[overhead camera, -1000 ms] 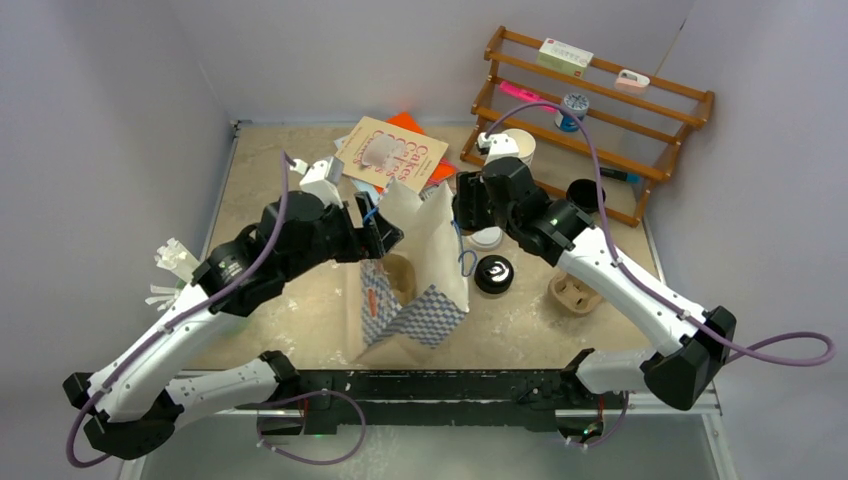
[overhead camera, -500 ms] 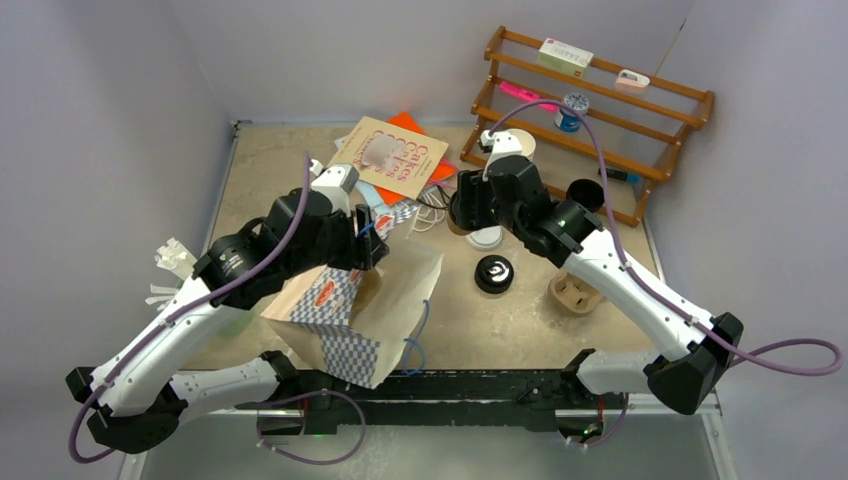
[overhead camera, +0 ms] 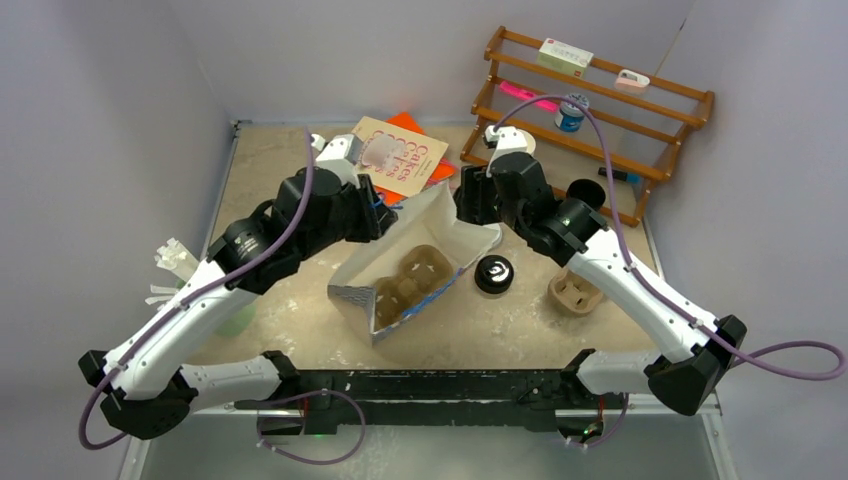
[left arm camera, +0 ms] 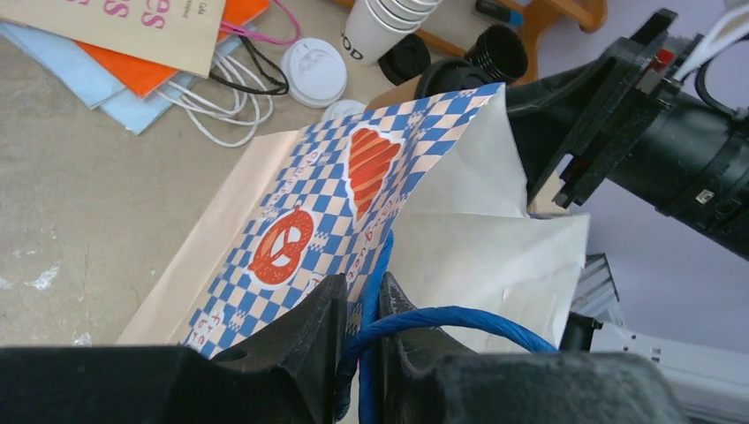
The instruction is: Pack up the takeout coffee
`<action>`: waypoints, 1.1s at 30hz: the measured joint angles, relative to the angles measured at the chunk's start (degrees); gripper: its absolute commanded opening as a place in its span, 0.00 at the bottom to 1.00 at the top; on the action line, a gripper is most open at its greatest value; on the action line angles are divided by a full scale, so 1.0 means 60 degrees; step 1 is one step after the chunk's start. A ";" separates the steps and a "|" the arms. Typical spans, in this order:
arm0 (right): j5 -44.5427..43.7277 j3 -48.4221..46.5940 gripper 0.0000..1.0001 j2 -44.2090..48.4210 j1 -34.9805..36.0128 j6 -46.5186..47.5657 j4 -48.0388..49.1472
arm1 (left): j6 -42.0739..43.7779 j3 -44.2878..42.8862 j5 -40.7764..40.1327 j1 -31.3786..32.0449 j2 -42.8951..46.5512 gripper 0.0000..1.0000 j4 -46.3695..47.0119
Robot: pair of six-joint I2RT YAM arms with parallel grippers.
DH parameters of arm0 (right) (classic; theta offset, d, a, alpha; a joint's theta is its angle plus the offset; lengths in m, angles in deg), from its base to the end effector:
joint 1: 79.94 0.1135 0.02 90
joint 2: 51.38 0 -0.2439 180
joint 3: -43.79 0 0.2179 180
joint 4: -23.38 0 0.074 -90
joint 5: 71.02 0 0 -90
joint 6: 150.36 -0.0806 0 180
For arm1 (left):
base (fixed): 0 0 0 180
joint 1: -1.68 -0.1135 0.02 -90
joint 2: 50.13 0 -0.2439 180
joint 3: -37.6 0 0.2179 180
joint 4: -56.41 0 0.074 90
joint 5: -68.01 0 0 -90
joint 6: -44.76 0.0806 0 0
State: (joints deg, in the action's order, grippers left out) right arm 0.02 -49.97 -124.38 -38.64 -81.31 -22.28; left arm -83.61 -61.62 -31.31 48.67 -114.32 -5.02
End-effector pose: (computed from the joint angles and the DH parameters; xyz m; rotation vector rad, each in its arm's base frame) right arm 0.2342 0.1709 0.3607 -0.1426 1.9943 0.3718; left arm 0.1663 -0.1591 0.3899 0.0523 2.1128 -0.7607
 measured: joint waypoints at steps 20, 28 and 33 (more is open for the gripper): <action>-0.0929 -0.1191 0.43 -0.0823 0.0000 0.0142 -0.0219 | 0.0004 0.0674 -0.0627 -0.0211 -0.0372 0.75 -0.1311; -0.0882 -0.1082 0.43 -0.0452 0.0000 0.0138 -0.0219 | 0.0339 0.0197 -0.0036 -0.0215 -0.0095 0.82 -0.3541; -0.0619 -0.0827 0.43 -0.0372 0.0000 0.0109 -0.0215 | 0.0444 0.0025 0.0240 -0.0211 0.0175 0.82 -0.4404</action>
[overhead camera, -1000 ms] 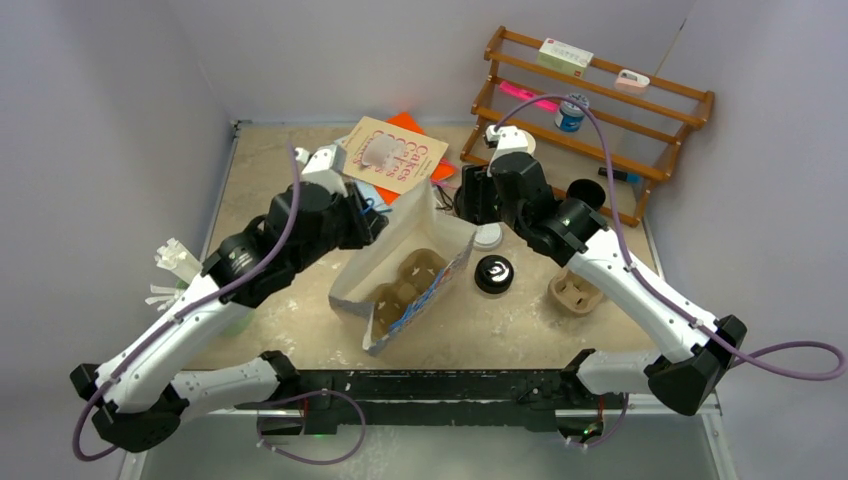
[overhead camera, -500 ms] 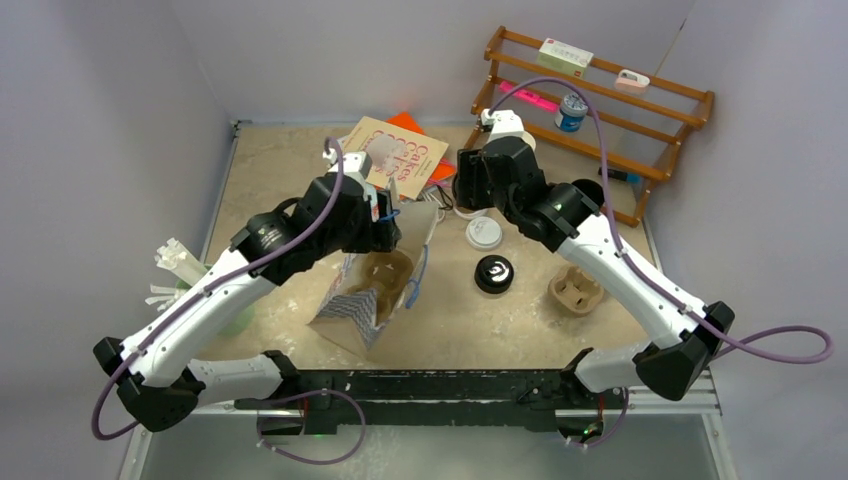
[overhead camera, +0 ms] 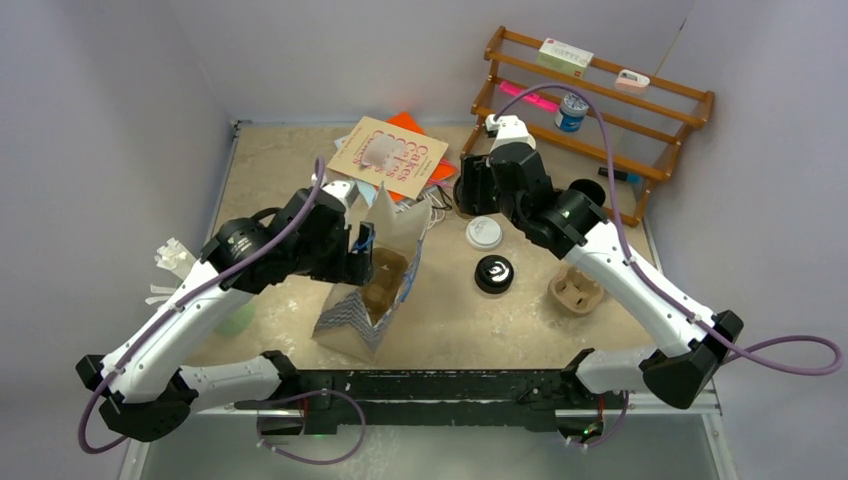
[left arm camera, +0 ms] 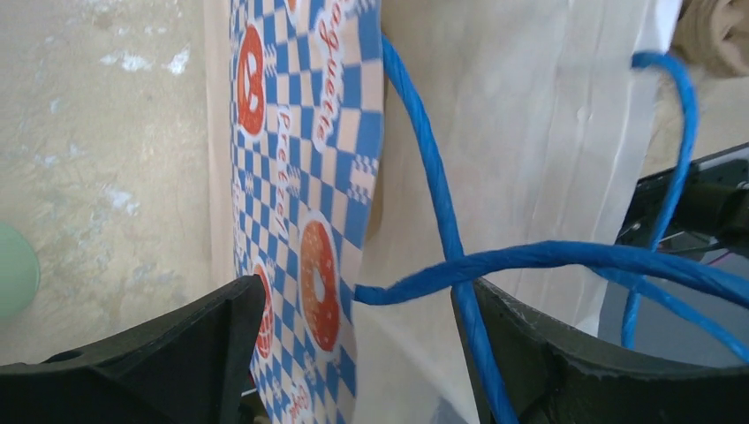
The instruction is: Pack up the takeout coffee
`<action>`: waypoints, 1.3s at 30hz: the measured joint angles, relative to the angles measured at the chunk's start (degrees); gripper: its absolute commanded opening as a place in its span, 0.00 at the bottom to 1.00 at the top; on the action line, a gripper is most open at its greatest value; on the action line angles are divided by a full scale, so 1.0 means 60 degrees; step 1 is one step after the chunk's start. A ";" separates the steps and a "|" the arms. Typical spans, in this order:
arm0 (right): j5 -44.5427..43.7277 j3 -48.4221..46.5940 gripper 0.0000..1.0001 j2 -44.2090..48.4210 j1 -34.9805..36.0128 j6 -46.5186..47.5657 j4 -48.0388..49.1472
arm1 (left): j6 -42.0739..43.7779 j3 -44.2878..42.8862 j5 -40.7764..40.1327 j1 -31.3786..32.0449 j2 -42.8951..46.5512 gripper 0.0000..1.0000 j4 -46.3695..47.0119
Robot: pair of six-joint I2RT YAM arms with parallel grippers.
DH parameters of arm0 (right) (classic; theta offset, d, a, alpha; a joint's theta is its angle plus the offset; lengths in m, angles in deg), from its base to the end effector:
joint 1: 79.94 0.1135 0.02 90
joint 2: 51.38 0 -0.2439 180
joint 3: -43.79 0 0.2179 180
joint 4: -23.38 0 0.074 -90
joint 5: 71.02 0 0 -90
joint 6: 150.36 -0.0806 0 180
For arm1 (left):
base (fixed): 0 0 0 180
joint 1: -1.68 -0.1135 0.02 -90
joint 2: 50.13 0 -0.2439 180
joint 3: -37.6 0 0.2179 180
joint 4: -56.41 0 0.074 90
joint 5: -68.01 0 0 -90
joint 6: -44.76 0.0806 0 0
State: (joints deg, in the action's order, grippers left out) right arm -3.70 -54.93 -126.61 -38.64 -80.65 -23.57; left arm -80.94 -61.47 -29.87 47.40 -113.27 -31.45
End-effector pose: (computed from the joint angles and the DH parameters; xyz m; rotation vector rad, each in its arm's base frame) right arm 0.2412 0.1705 0.3771 -0.1029 1.9576 0.3181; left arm 0.1344 -0.1219 0.3378 0.1602 2.5128 -0.4350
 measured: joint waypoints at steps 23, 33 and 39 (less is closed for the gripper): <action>0.1512 0.0277 0.45 0.0361 0.0000 -0.0058 0.0397 | 0.0288 -0.0463 -0.0182 -0.0018 0.0248 0.63 -0.0499; 0.2433 -0.0634 0.45 0.0229 0.0007 -0.0193 -0.0189 | -0.0098 0.0419 -0.1330 -0.0040 0.0288 0.25 0.0554; 0.2357 0.1195 0.43 0.0437 0.0007 -0.0474 0.0080 | -0.0098 0.1078 -0.1869 -0.0495 0.0259 0.00 0.1377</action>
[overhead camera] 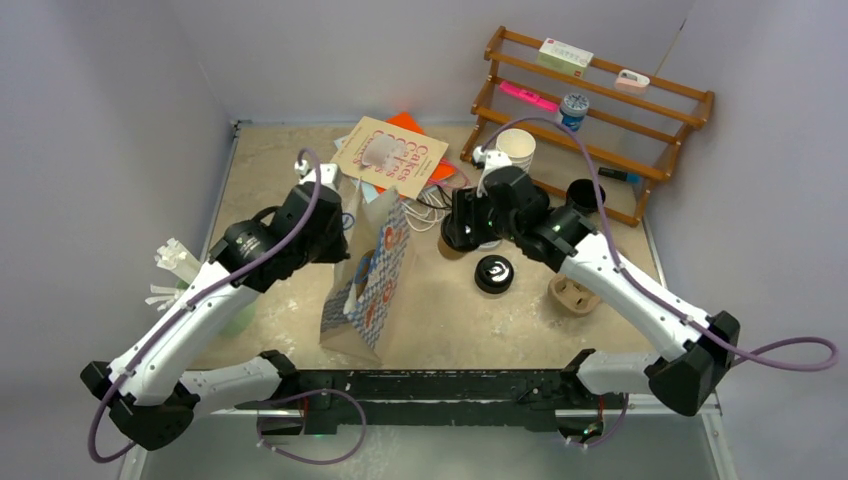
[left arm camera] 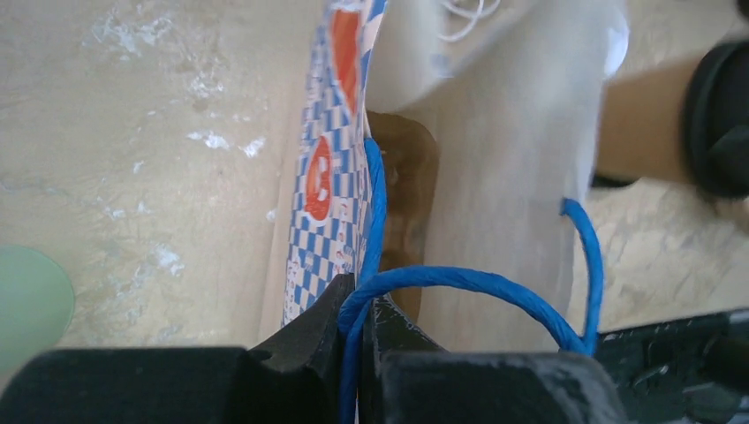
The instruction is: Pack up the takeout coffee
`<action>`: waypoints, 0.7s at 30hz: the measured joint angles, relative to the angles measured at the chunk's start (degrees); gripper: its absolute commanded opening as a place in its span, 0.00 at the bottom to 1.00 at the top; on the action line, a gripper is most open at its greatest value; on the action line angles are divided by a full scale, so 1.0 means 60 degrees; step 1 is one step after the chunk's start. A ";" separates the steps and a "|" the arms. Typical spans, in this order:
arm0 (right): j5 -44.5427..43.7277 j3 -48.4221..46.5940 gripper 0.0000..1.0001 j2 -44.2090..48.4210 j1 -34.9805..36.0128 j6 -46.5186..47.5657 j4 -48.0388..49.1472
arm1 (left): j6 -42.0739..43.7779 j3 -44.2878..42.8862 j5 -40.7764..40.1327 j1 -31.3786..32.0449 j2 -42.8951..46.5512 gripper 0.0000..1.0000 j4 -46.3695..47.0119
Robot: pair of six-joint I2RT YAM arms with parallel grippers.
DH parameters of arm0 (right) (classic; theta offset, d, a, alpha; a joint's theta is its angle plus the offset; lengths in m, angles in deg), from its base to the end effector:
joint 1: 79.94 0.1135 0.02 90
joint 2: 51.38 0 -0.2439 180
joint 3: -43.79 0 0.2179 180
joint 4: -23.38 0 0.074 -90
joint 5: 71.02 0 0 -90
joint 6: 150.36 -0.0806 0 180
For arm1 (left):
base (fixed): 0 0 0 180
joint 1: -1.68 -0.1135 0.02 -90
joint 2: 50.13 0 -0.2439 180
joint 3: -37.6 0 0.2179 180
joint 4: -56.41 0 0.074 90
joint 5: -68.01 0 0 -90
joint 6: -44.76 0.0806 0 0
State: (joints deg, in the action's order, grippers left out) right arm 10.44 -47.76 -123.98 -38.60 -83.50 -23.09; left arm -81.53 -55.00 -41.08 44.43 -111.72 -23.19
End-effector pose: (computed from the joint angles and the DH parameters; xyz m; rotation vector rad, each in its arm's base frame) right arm 0.2252 0.1822 0.3460 -0.2369 2.0768 0.5438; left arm 0.1574 -0.1096 0.3277 -0.0168 2.3741 -0.2625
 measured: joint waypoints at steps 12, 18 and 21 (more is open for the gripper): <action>-0.0667 0.2251 0.62 -0.1045 0.0000 -0.0441 0.0710 | -0.0572 0.0707 0.1614 -0.2313 -0.0350 0.06 0.3694; -0.0761 0.2313 0.86 -0.1570 0.0000 -0.0525 0.0947 | -0.0769 0.0681 0.1756 -0.2346 -0.0783 0.34 0.4248; -0.0732 0.2302 0.96 -0.1464 0.0000 -0.0532 0.0922 | -0.0765 0.0718 0.1727 -0.2368 -0.0761 0.43 0.4233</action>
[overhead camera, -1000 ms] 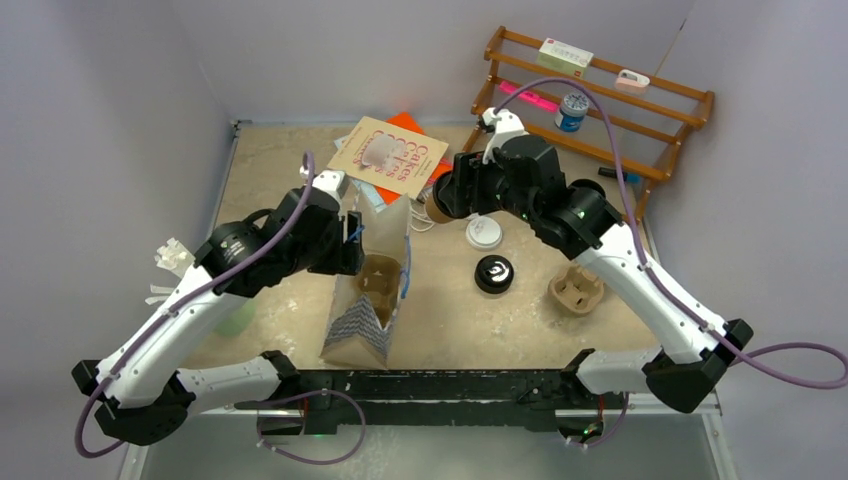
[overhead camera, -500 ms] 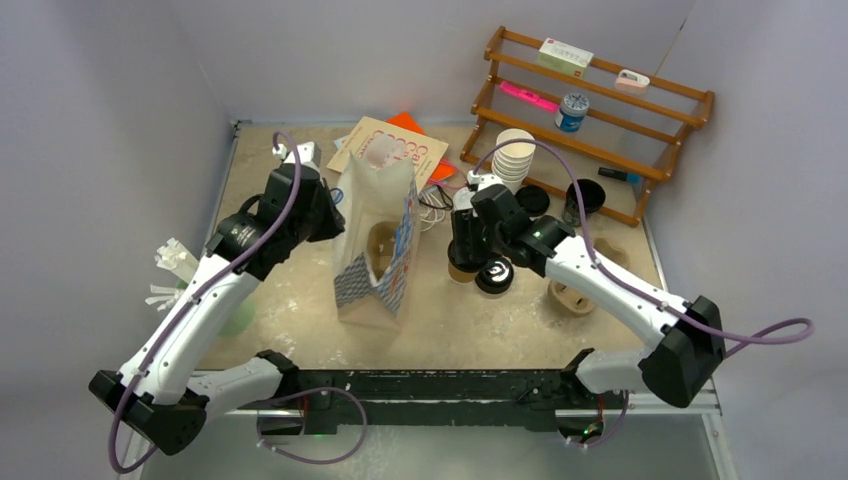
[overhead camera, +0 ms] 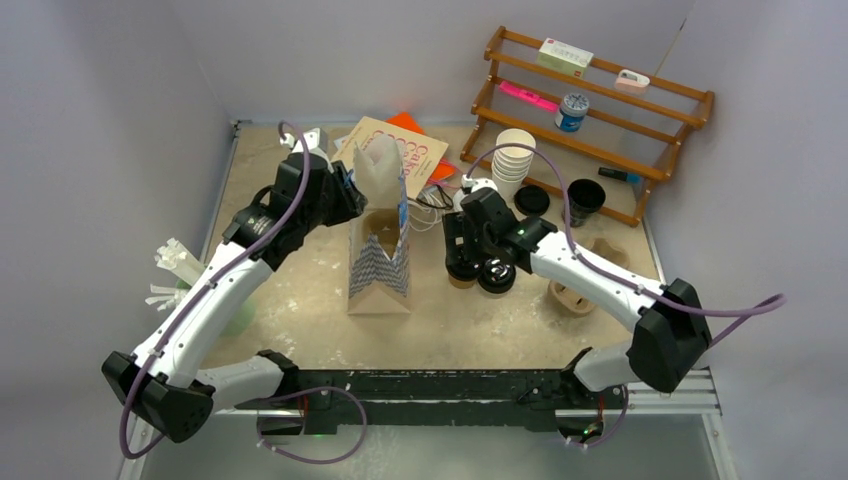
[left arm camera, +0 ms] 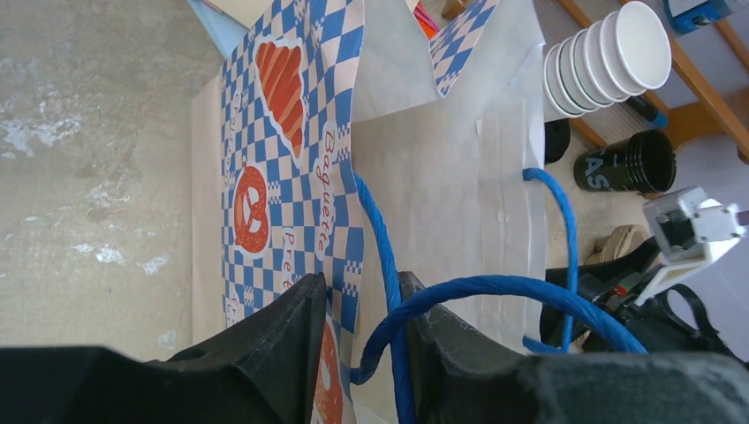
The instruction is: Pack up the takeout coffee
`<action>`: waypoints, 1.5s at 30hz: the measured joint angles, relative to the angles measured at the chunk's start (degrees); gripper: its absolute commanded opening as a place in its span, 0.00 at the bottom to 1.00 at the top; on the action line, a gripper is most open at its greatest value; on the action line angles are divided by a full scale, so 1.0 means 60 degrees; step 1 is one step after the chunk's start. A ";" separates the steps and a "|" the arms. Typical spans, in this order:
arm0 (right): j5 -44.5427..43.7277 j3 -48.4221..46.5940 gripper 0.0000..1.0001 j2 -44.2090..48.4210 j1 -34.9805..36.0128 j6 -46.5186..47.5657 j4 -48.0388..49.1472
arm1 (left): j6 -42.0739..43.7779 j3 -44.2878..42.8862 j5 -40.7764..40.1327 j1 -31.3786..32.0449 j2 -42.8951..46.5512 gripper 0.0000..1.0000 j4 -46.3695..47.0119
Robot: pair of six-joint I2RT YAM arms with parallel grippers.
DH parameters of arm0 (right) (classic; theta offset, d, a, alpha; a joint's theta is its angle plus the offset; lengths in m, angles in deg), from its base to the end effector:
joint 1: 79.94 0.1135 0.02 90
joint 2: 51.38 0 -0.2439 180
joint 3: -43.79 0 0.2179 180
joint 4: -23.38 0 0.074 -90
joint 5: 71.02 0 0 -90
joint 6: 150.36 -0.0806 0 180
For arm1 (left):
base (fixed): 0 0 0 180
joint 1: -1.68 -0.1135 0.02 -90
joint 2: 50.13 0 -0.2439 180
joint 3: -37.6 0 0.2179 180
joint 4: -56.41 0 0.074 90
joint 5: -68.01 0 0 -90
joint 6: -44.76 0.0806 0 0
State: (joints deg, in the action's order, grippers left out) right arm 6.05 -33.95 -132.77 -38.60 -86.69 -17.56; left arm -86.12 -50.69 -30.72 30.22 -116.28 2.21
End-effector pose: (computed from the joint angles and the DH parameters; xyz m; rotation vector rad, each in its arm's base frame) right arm 0.2444 0.1909 0.2337 -0.1960 2.3391 0.3255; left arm 0.2285 -0.1103 0.3371 -0.3246 2.1492 -0.5483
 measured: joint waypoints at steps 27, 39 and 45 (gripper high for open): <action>0.2244 -0.8506 0.76 -0.3180 0.0164 0.0127 -0.1206 | 0.0685 0.0339 0.0200 -0.0004 0.0583 0.67 -0.1042; 0.1559 -0.9242 0.00 -0.5282 0.0423 -0.0106 -0.1603 | 0.1104 0.0007 0.1344 -0.0004 0.0583 0.72 -0.2182; 0.1075 -0.9286 0.00 -0.5253 0.0423 -0.0197 -0.1421 | 0.1530 0.0007 0.2047 -0.0004 0.0590 0.73 -0.2947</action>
State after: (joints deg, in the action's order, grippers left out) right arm 12.50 -89.66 -164.29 -36.06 -87.87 -26.08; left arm -76.94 -50.65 -18.44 30.20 -112.74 -15.47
